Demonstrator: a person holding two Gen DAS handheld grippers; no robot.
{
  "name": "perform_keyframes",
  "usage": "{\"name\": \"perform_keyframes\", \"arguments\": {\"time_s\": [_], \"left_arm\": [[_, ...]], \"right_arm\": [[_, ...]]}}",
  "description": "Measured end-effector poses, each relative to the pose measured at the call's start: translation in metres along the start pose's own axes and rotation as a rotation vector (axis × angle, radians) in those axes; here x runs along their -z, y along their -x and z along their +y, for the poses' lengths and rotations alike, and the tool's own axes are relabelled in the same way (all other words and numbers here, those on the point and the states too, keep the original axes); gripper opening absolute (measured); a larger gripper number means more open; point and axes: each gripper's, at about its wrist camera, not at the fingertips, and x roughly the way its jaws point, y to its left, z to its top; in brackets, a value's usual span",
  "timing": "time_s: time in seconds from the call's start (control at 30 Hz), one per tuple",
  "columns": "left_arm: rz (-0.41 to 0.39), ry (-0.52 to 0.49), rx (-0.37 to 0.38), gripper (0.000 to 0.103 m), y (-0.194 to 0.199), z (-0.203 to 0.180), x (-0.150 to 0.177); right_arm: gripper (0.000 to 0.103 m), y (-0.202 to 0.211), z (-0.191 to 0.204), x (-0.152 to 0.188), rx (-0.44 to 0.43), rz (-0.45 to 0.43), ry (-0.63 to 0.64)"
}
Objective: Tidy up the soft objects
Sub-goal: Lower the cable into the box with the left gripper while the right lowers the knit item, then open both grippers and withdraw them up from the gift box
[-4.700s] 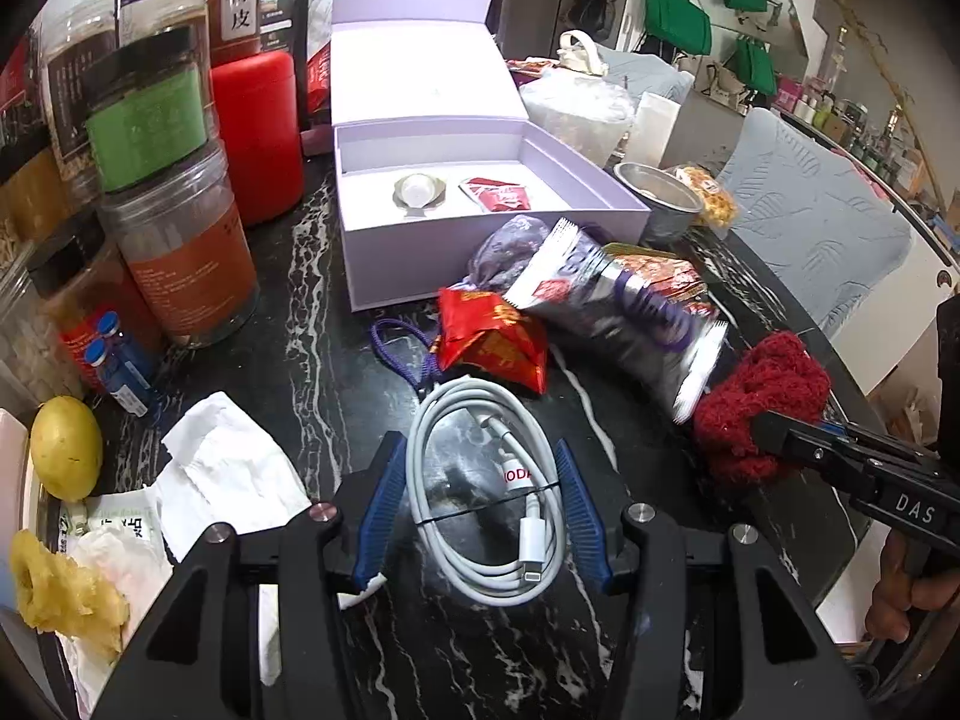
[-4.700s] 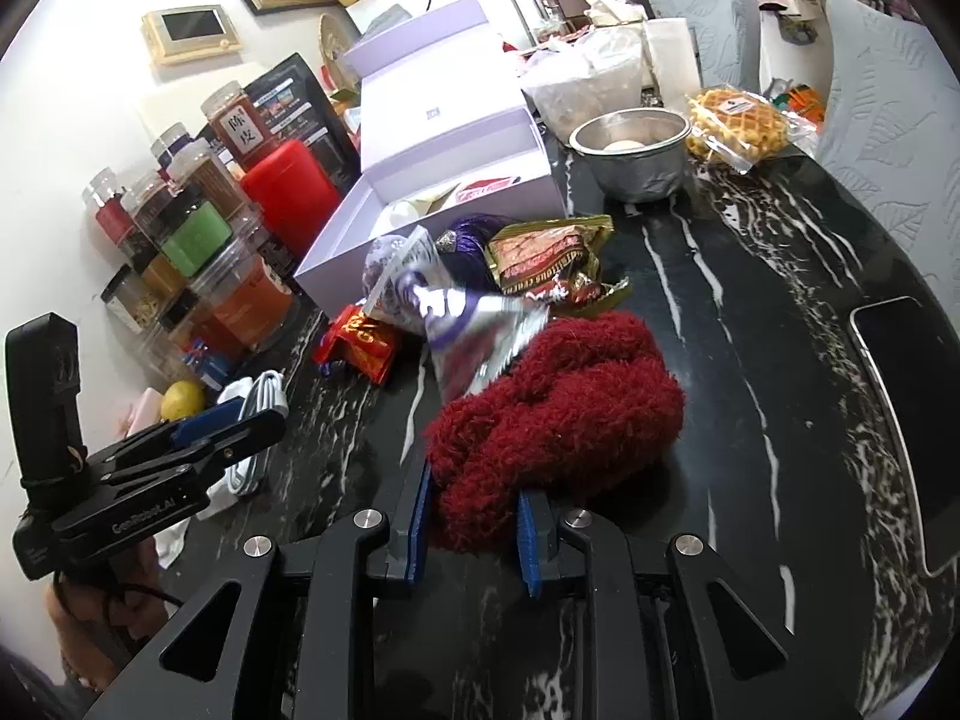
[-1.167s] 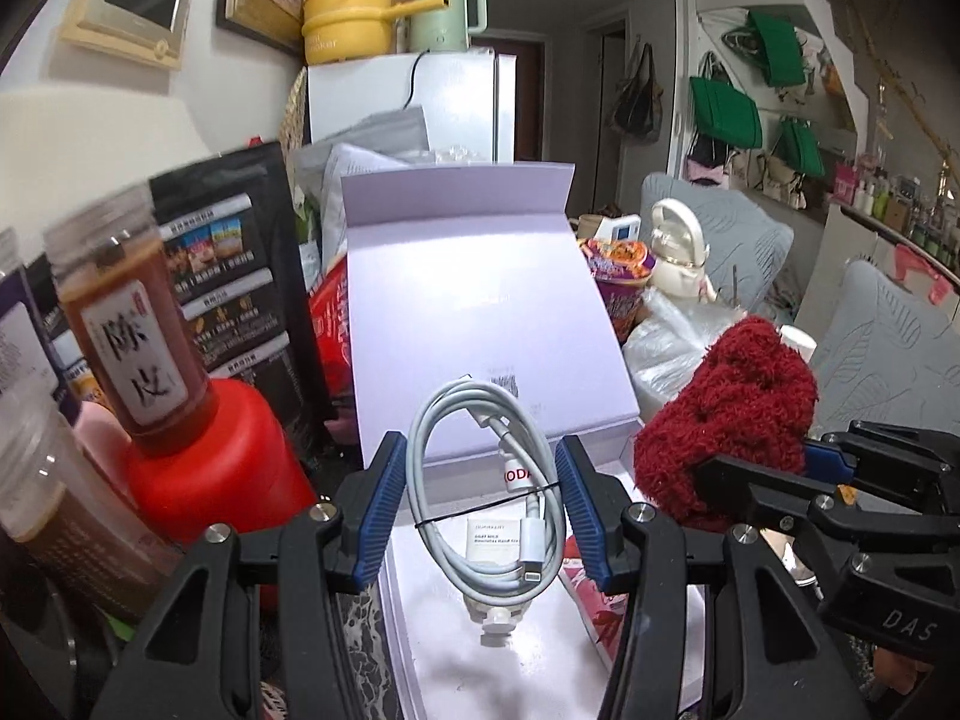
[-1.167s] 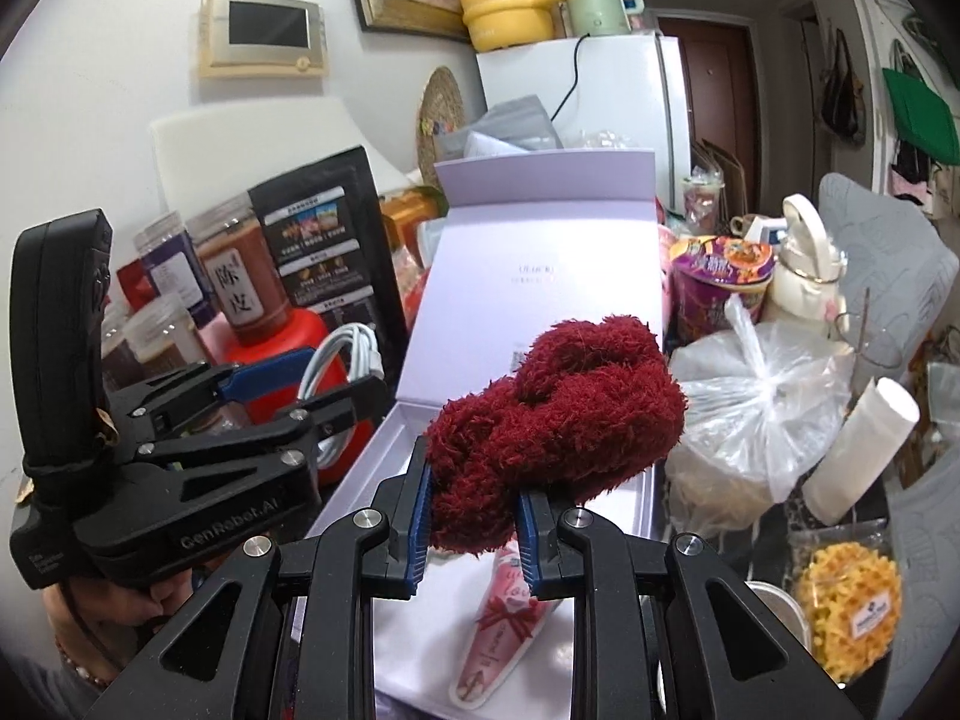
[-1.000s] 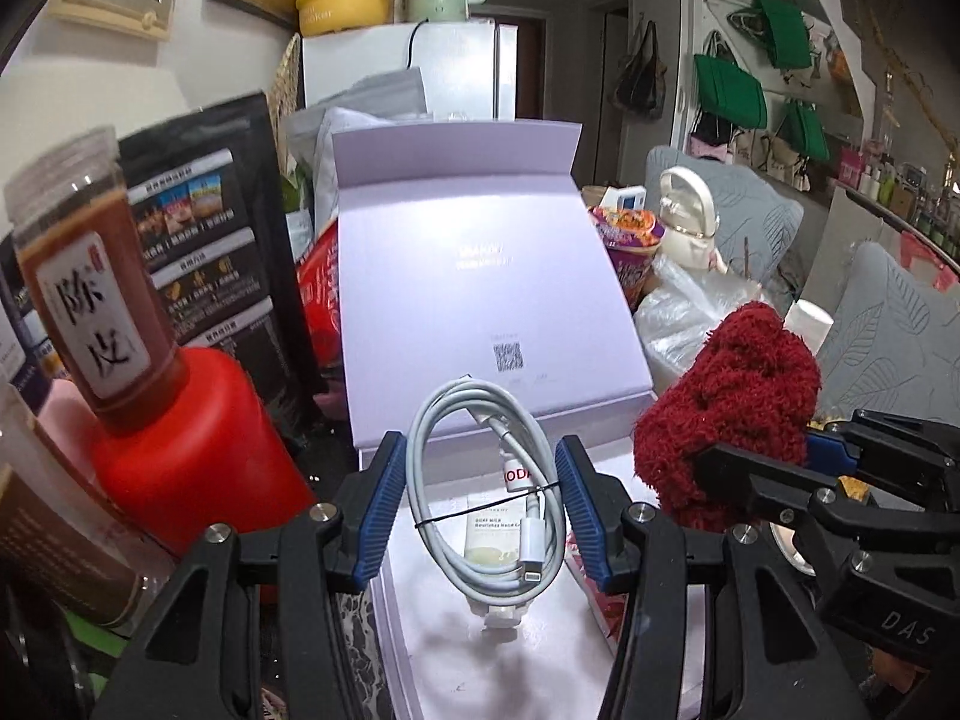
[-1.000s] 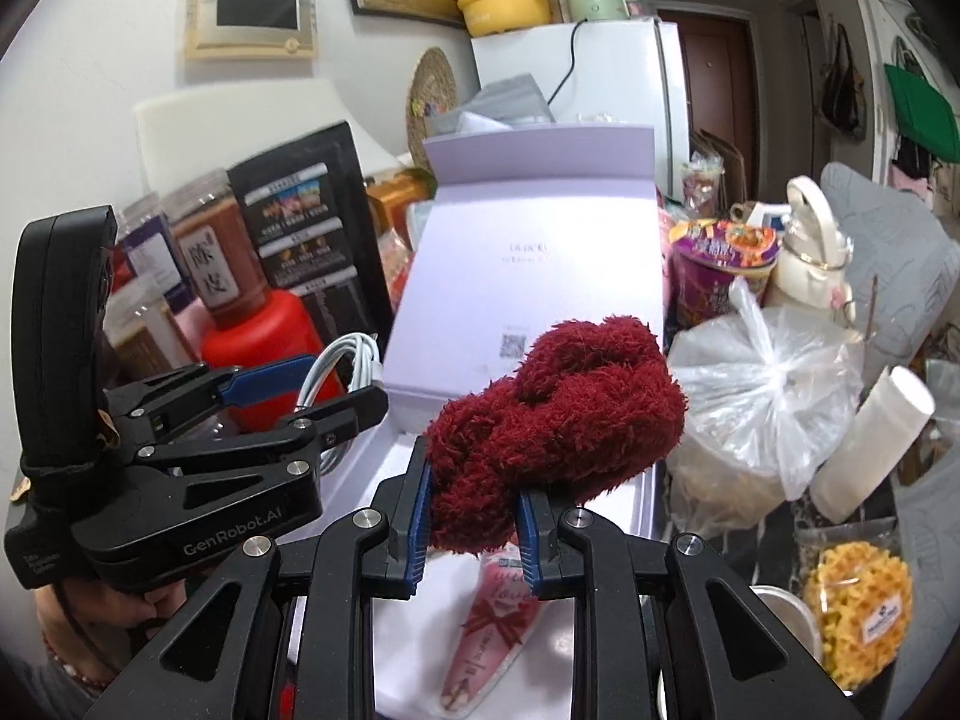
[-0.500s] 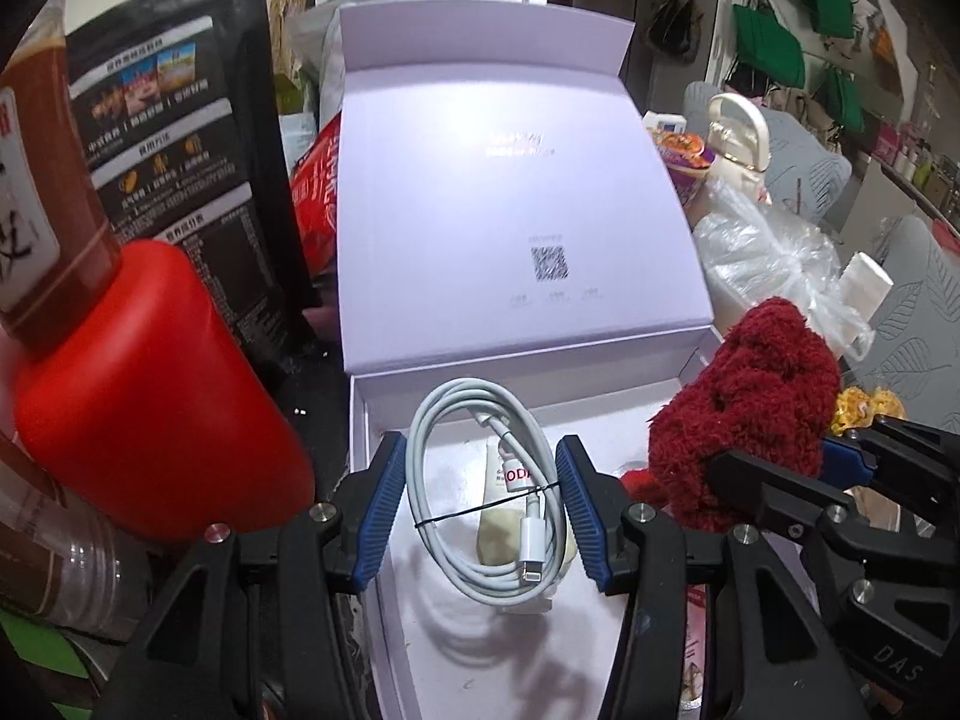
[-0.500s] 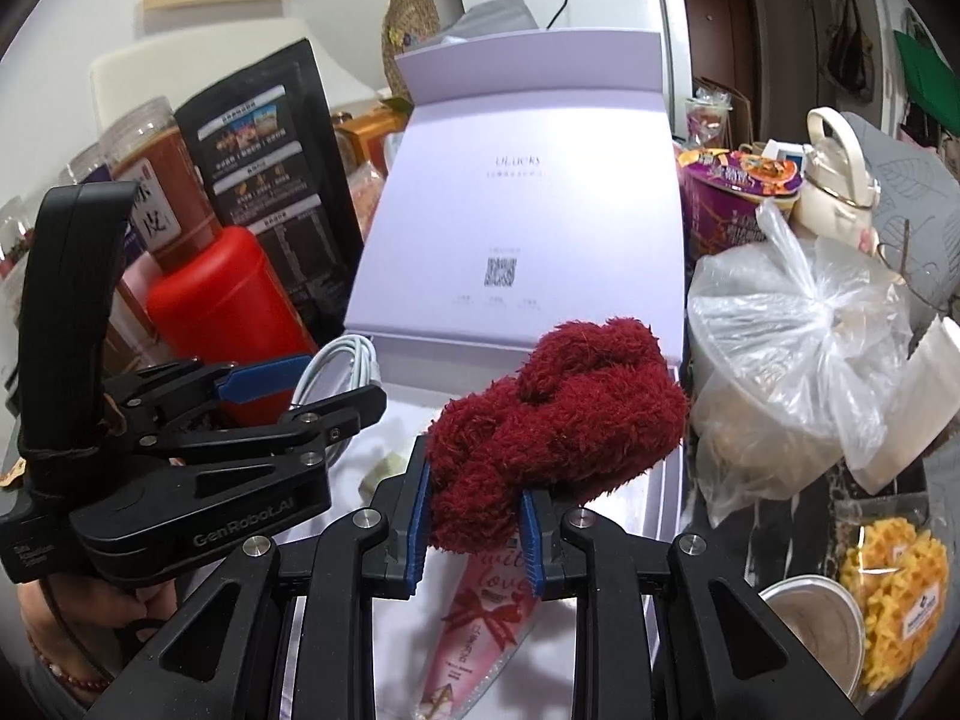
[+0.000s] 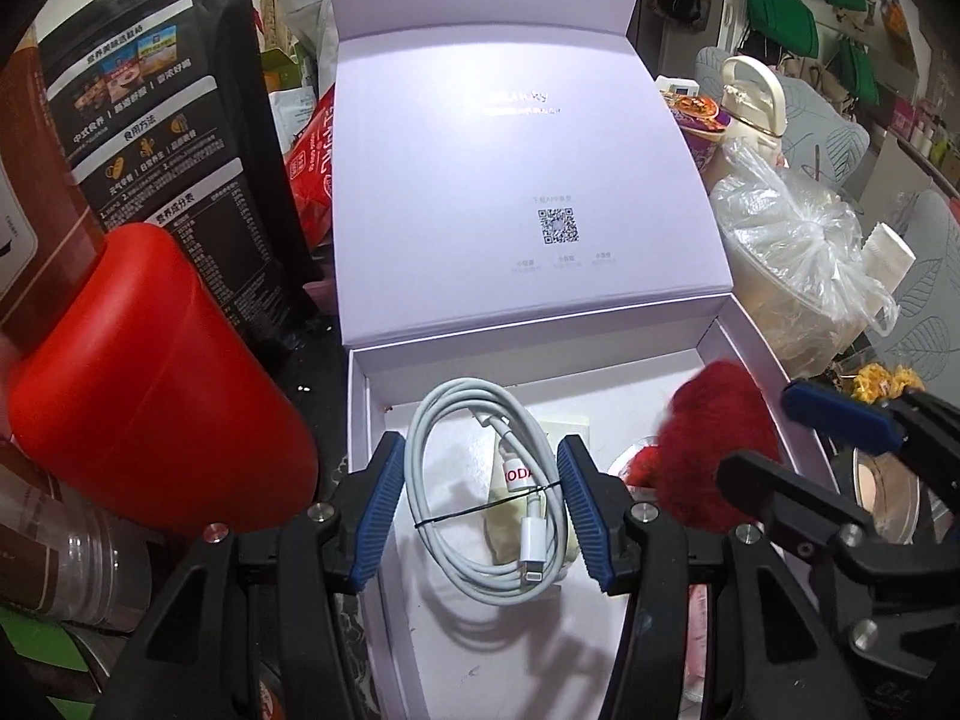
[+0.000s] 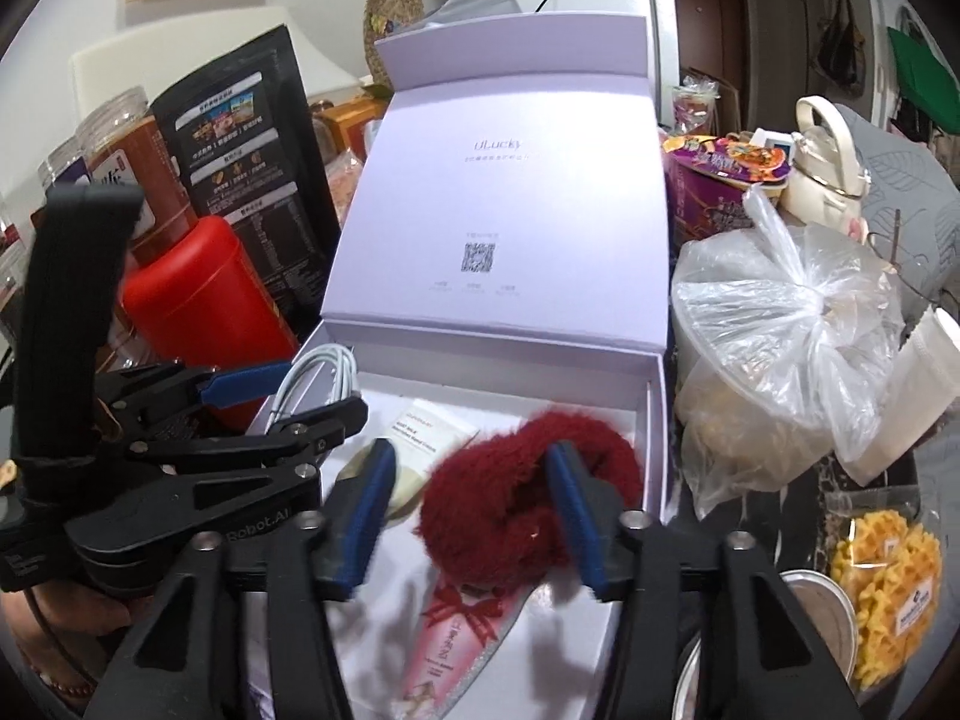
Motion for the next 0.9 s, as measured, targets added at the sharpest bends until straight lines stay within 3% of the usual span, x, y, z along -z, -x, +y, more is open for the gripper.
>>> {"name": "perform_keyframes", "arguments": {"time_s": [0.17, 0.37, 0.4, 0.47, 0.53, 0.9], "left_arm": [[0.019, 0.005, -0.011, 0.052, -0.001, -0.001, 0.000], [-0.012, 0.001, -0.018, 0.053, 0.012, -0.004, -0.002], [-0.017, 0.000, -0.018, 0.055, 0.015, -0.005, -0.002], [-0.029, 0.000, -0.018, 0.074, 0.020, -0.006, -0.002], [-0.044, 0.002, -0.012, 0.080, 0.026, -0.007, -0.003], [-0.112, -0.010, -0.005, 0.080, 0.077, -0.012, -0.004]], "right_arm": [[0.060, 0.008, 0.000, -0.001, 0.012, -0.007, -0.004], [0.061, 0.021, -0.004, -0.001, 0.028, -0.025, -0.020], [0.061, 0.023, -0.005, -0.001, 0.030, -0.026, -0.021], [0.061, 0.029, -0.004, 0.000, 0.040, -0.031, -0.022], [0.061, 0.036, -0.003, 0.000, 0.048, -0.035, -0.015], [0.061, 0.086, 0.008, -0.003, 0.075, -0.097, 0.001]]}}
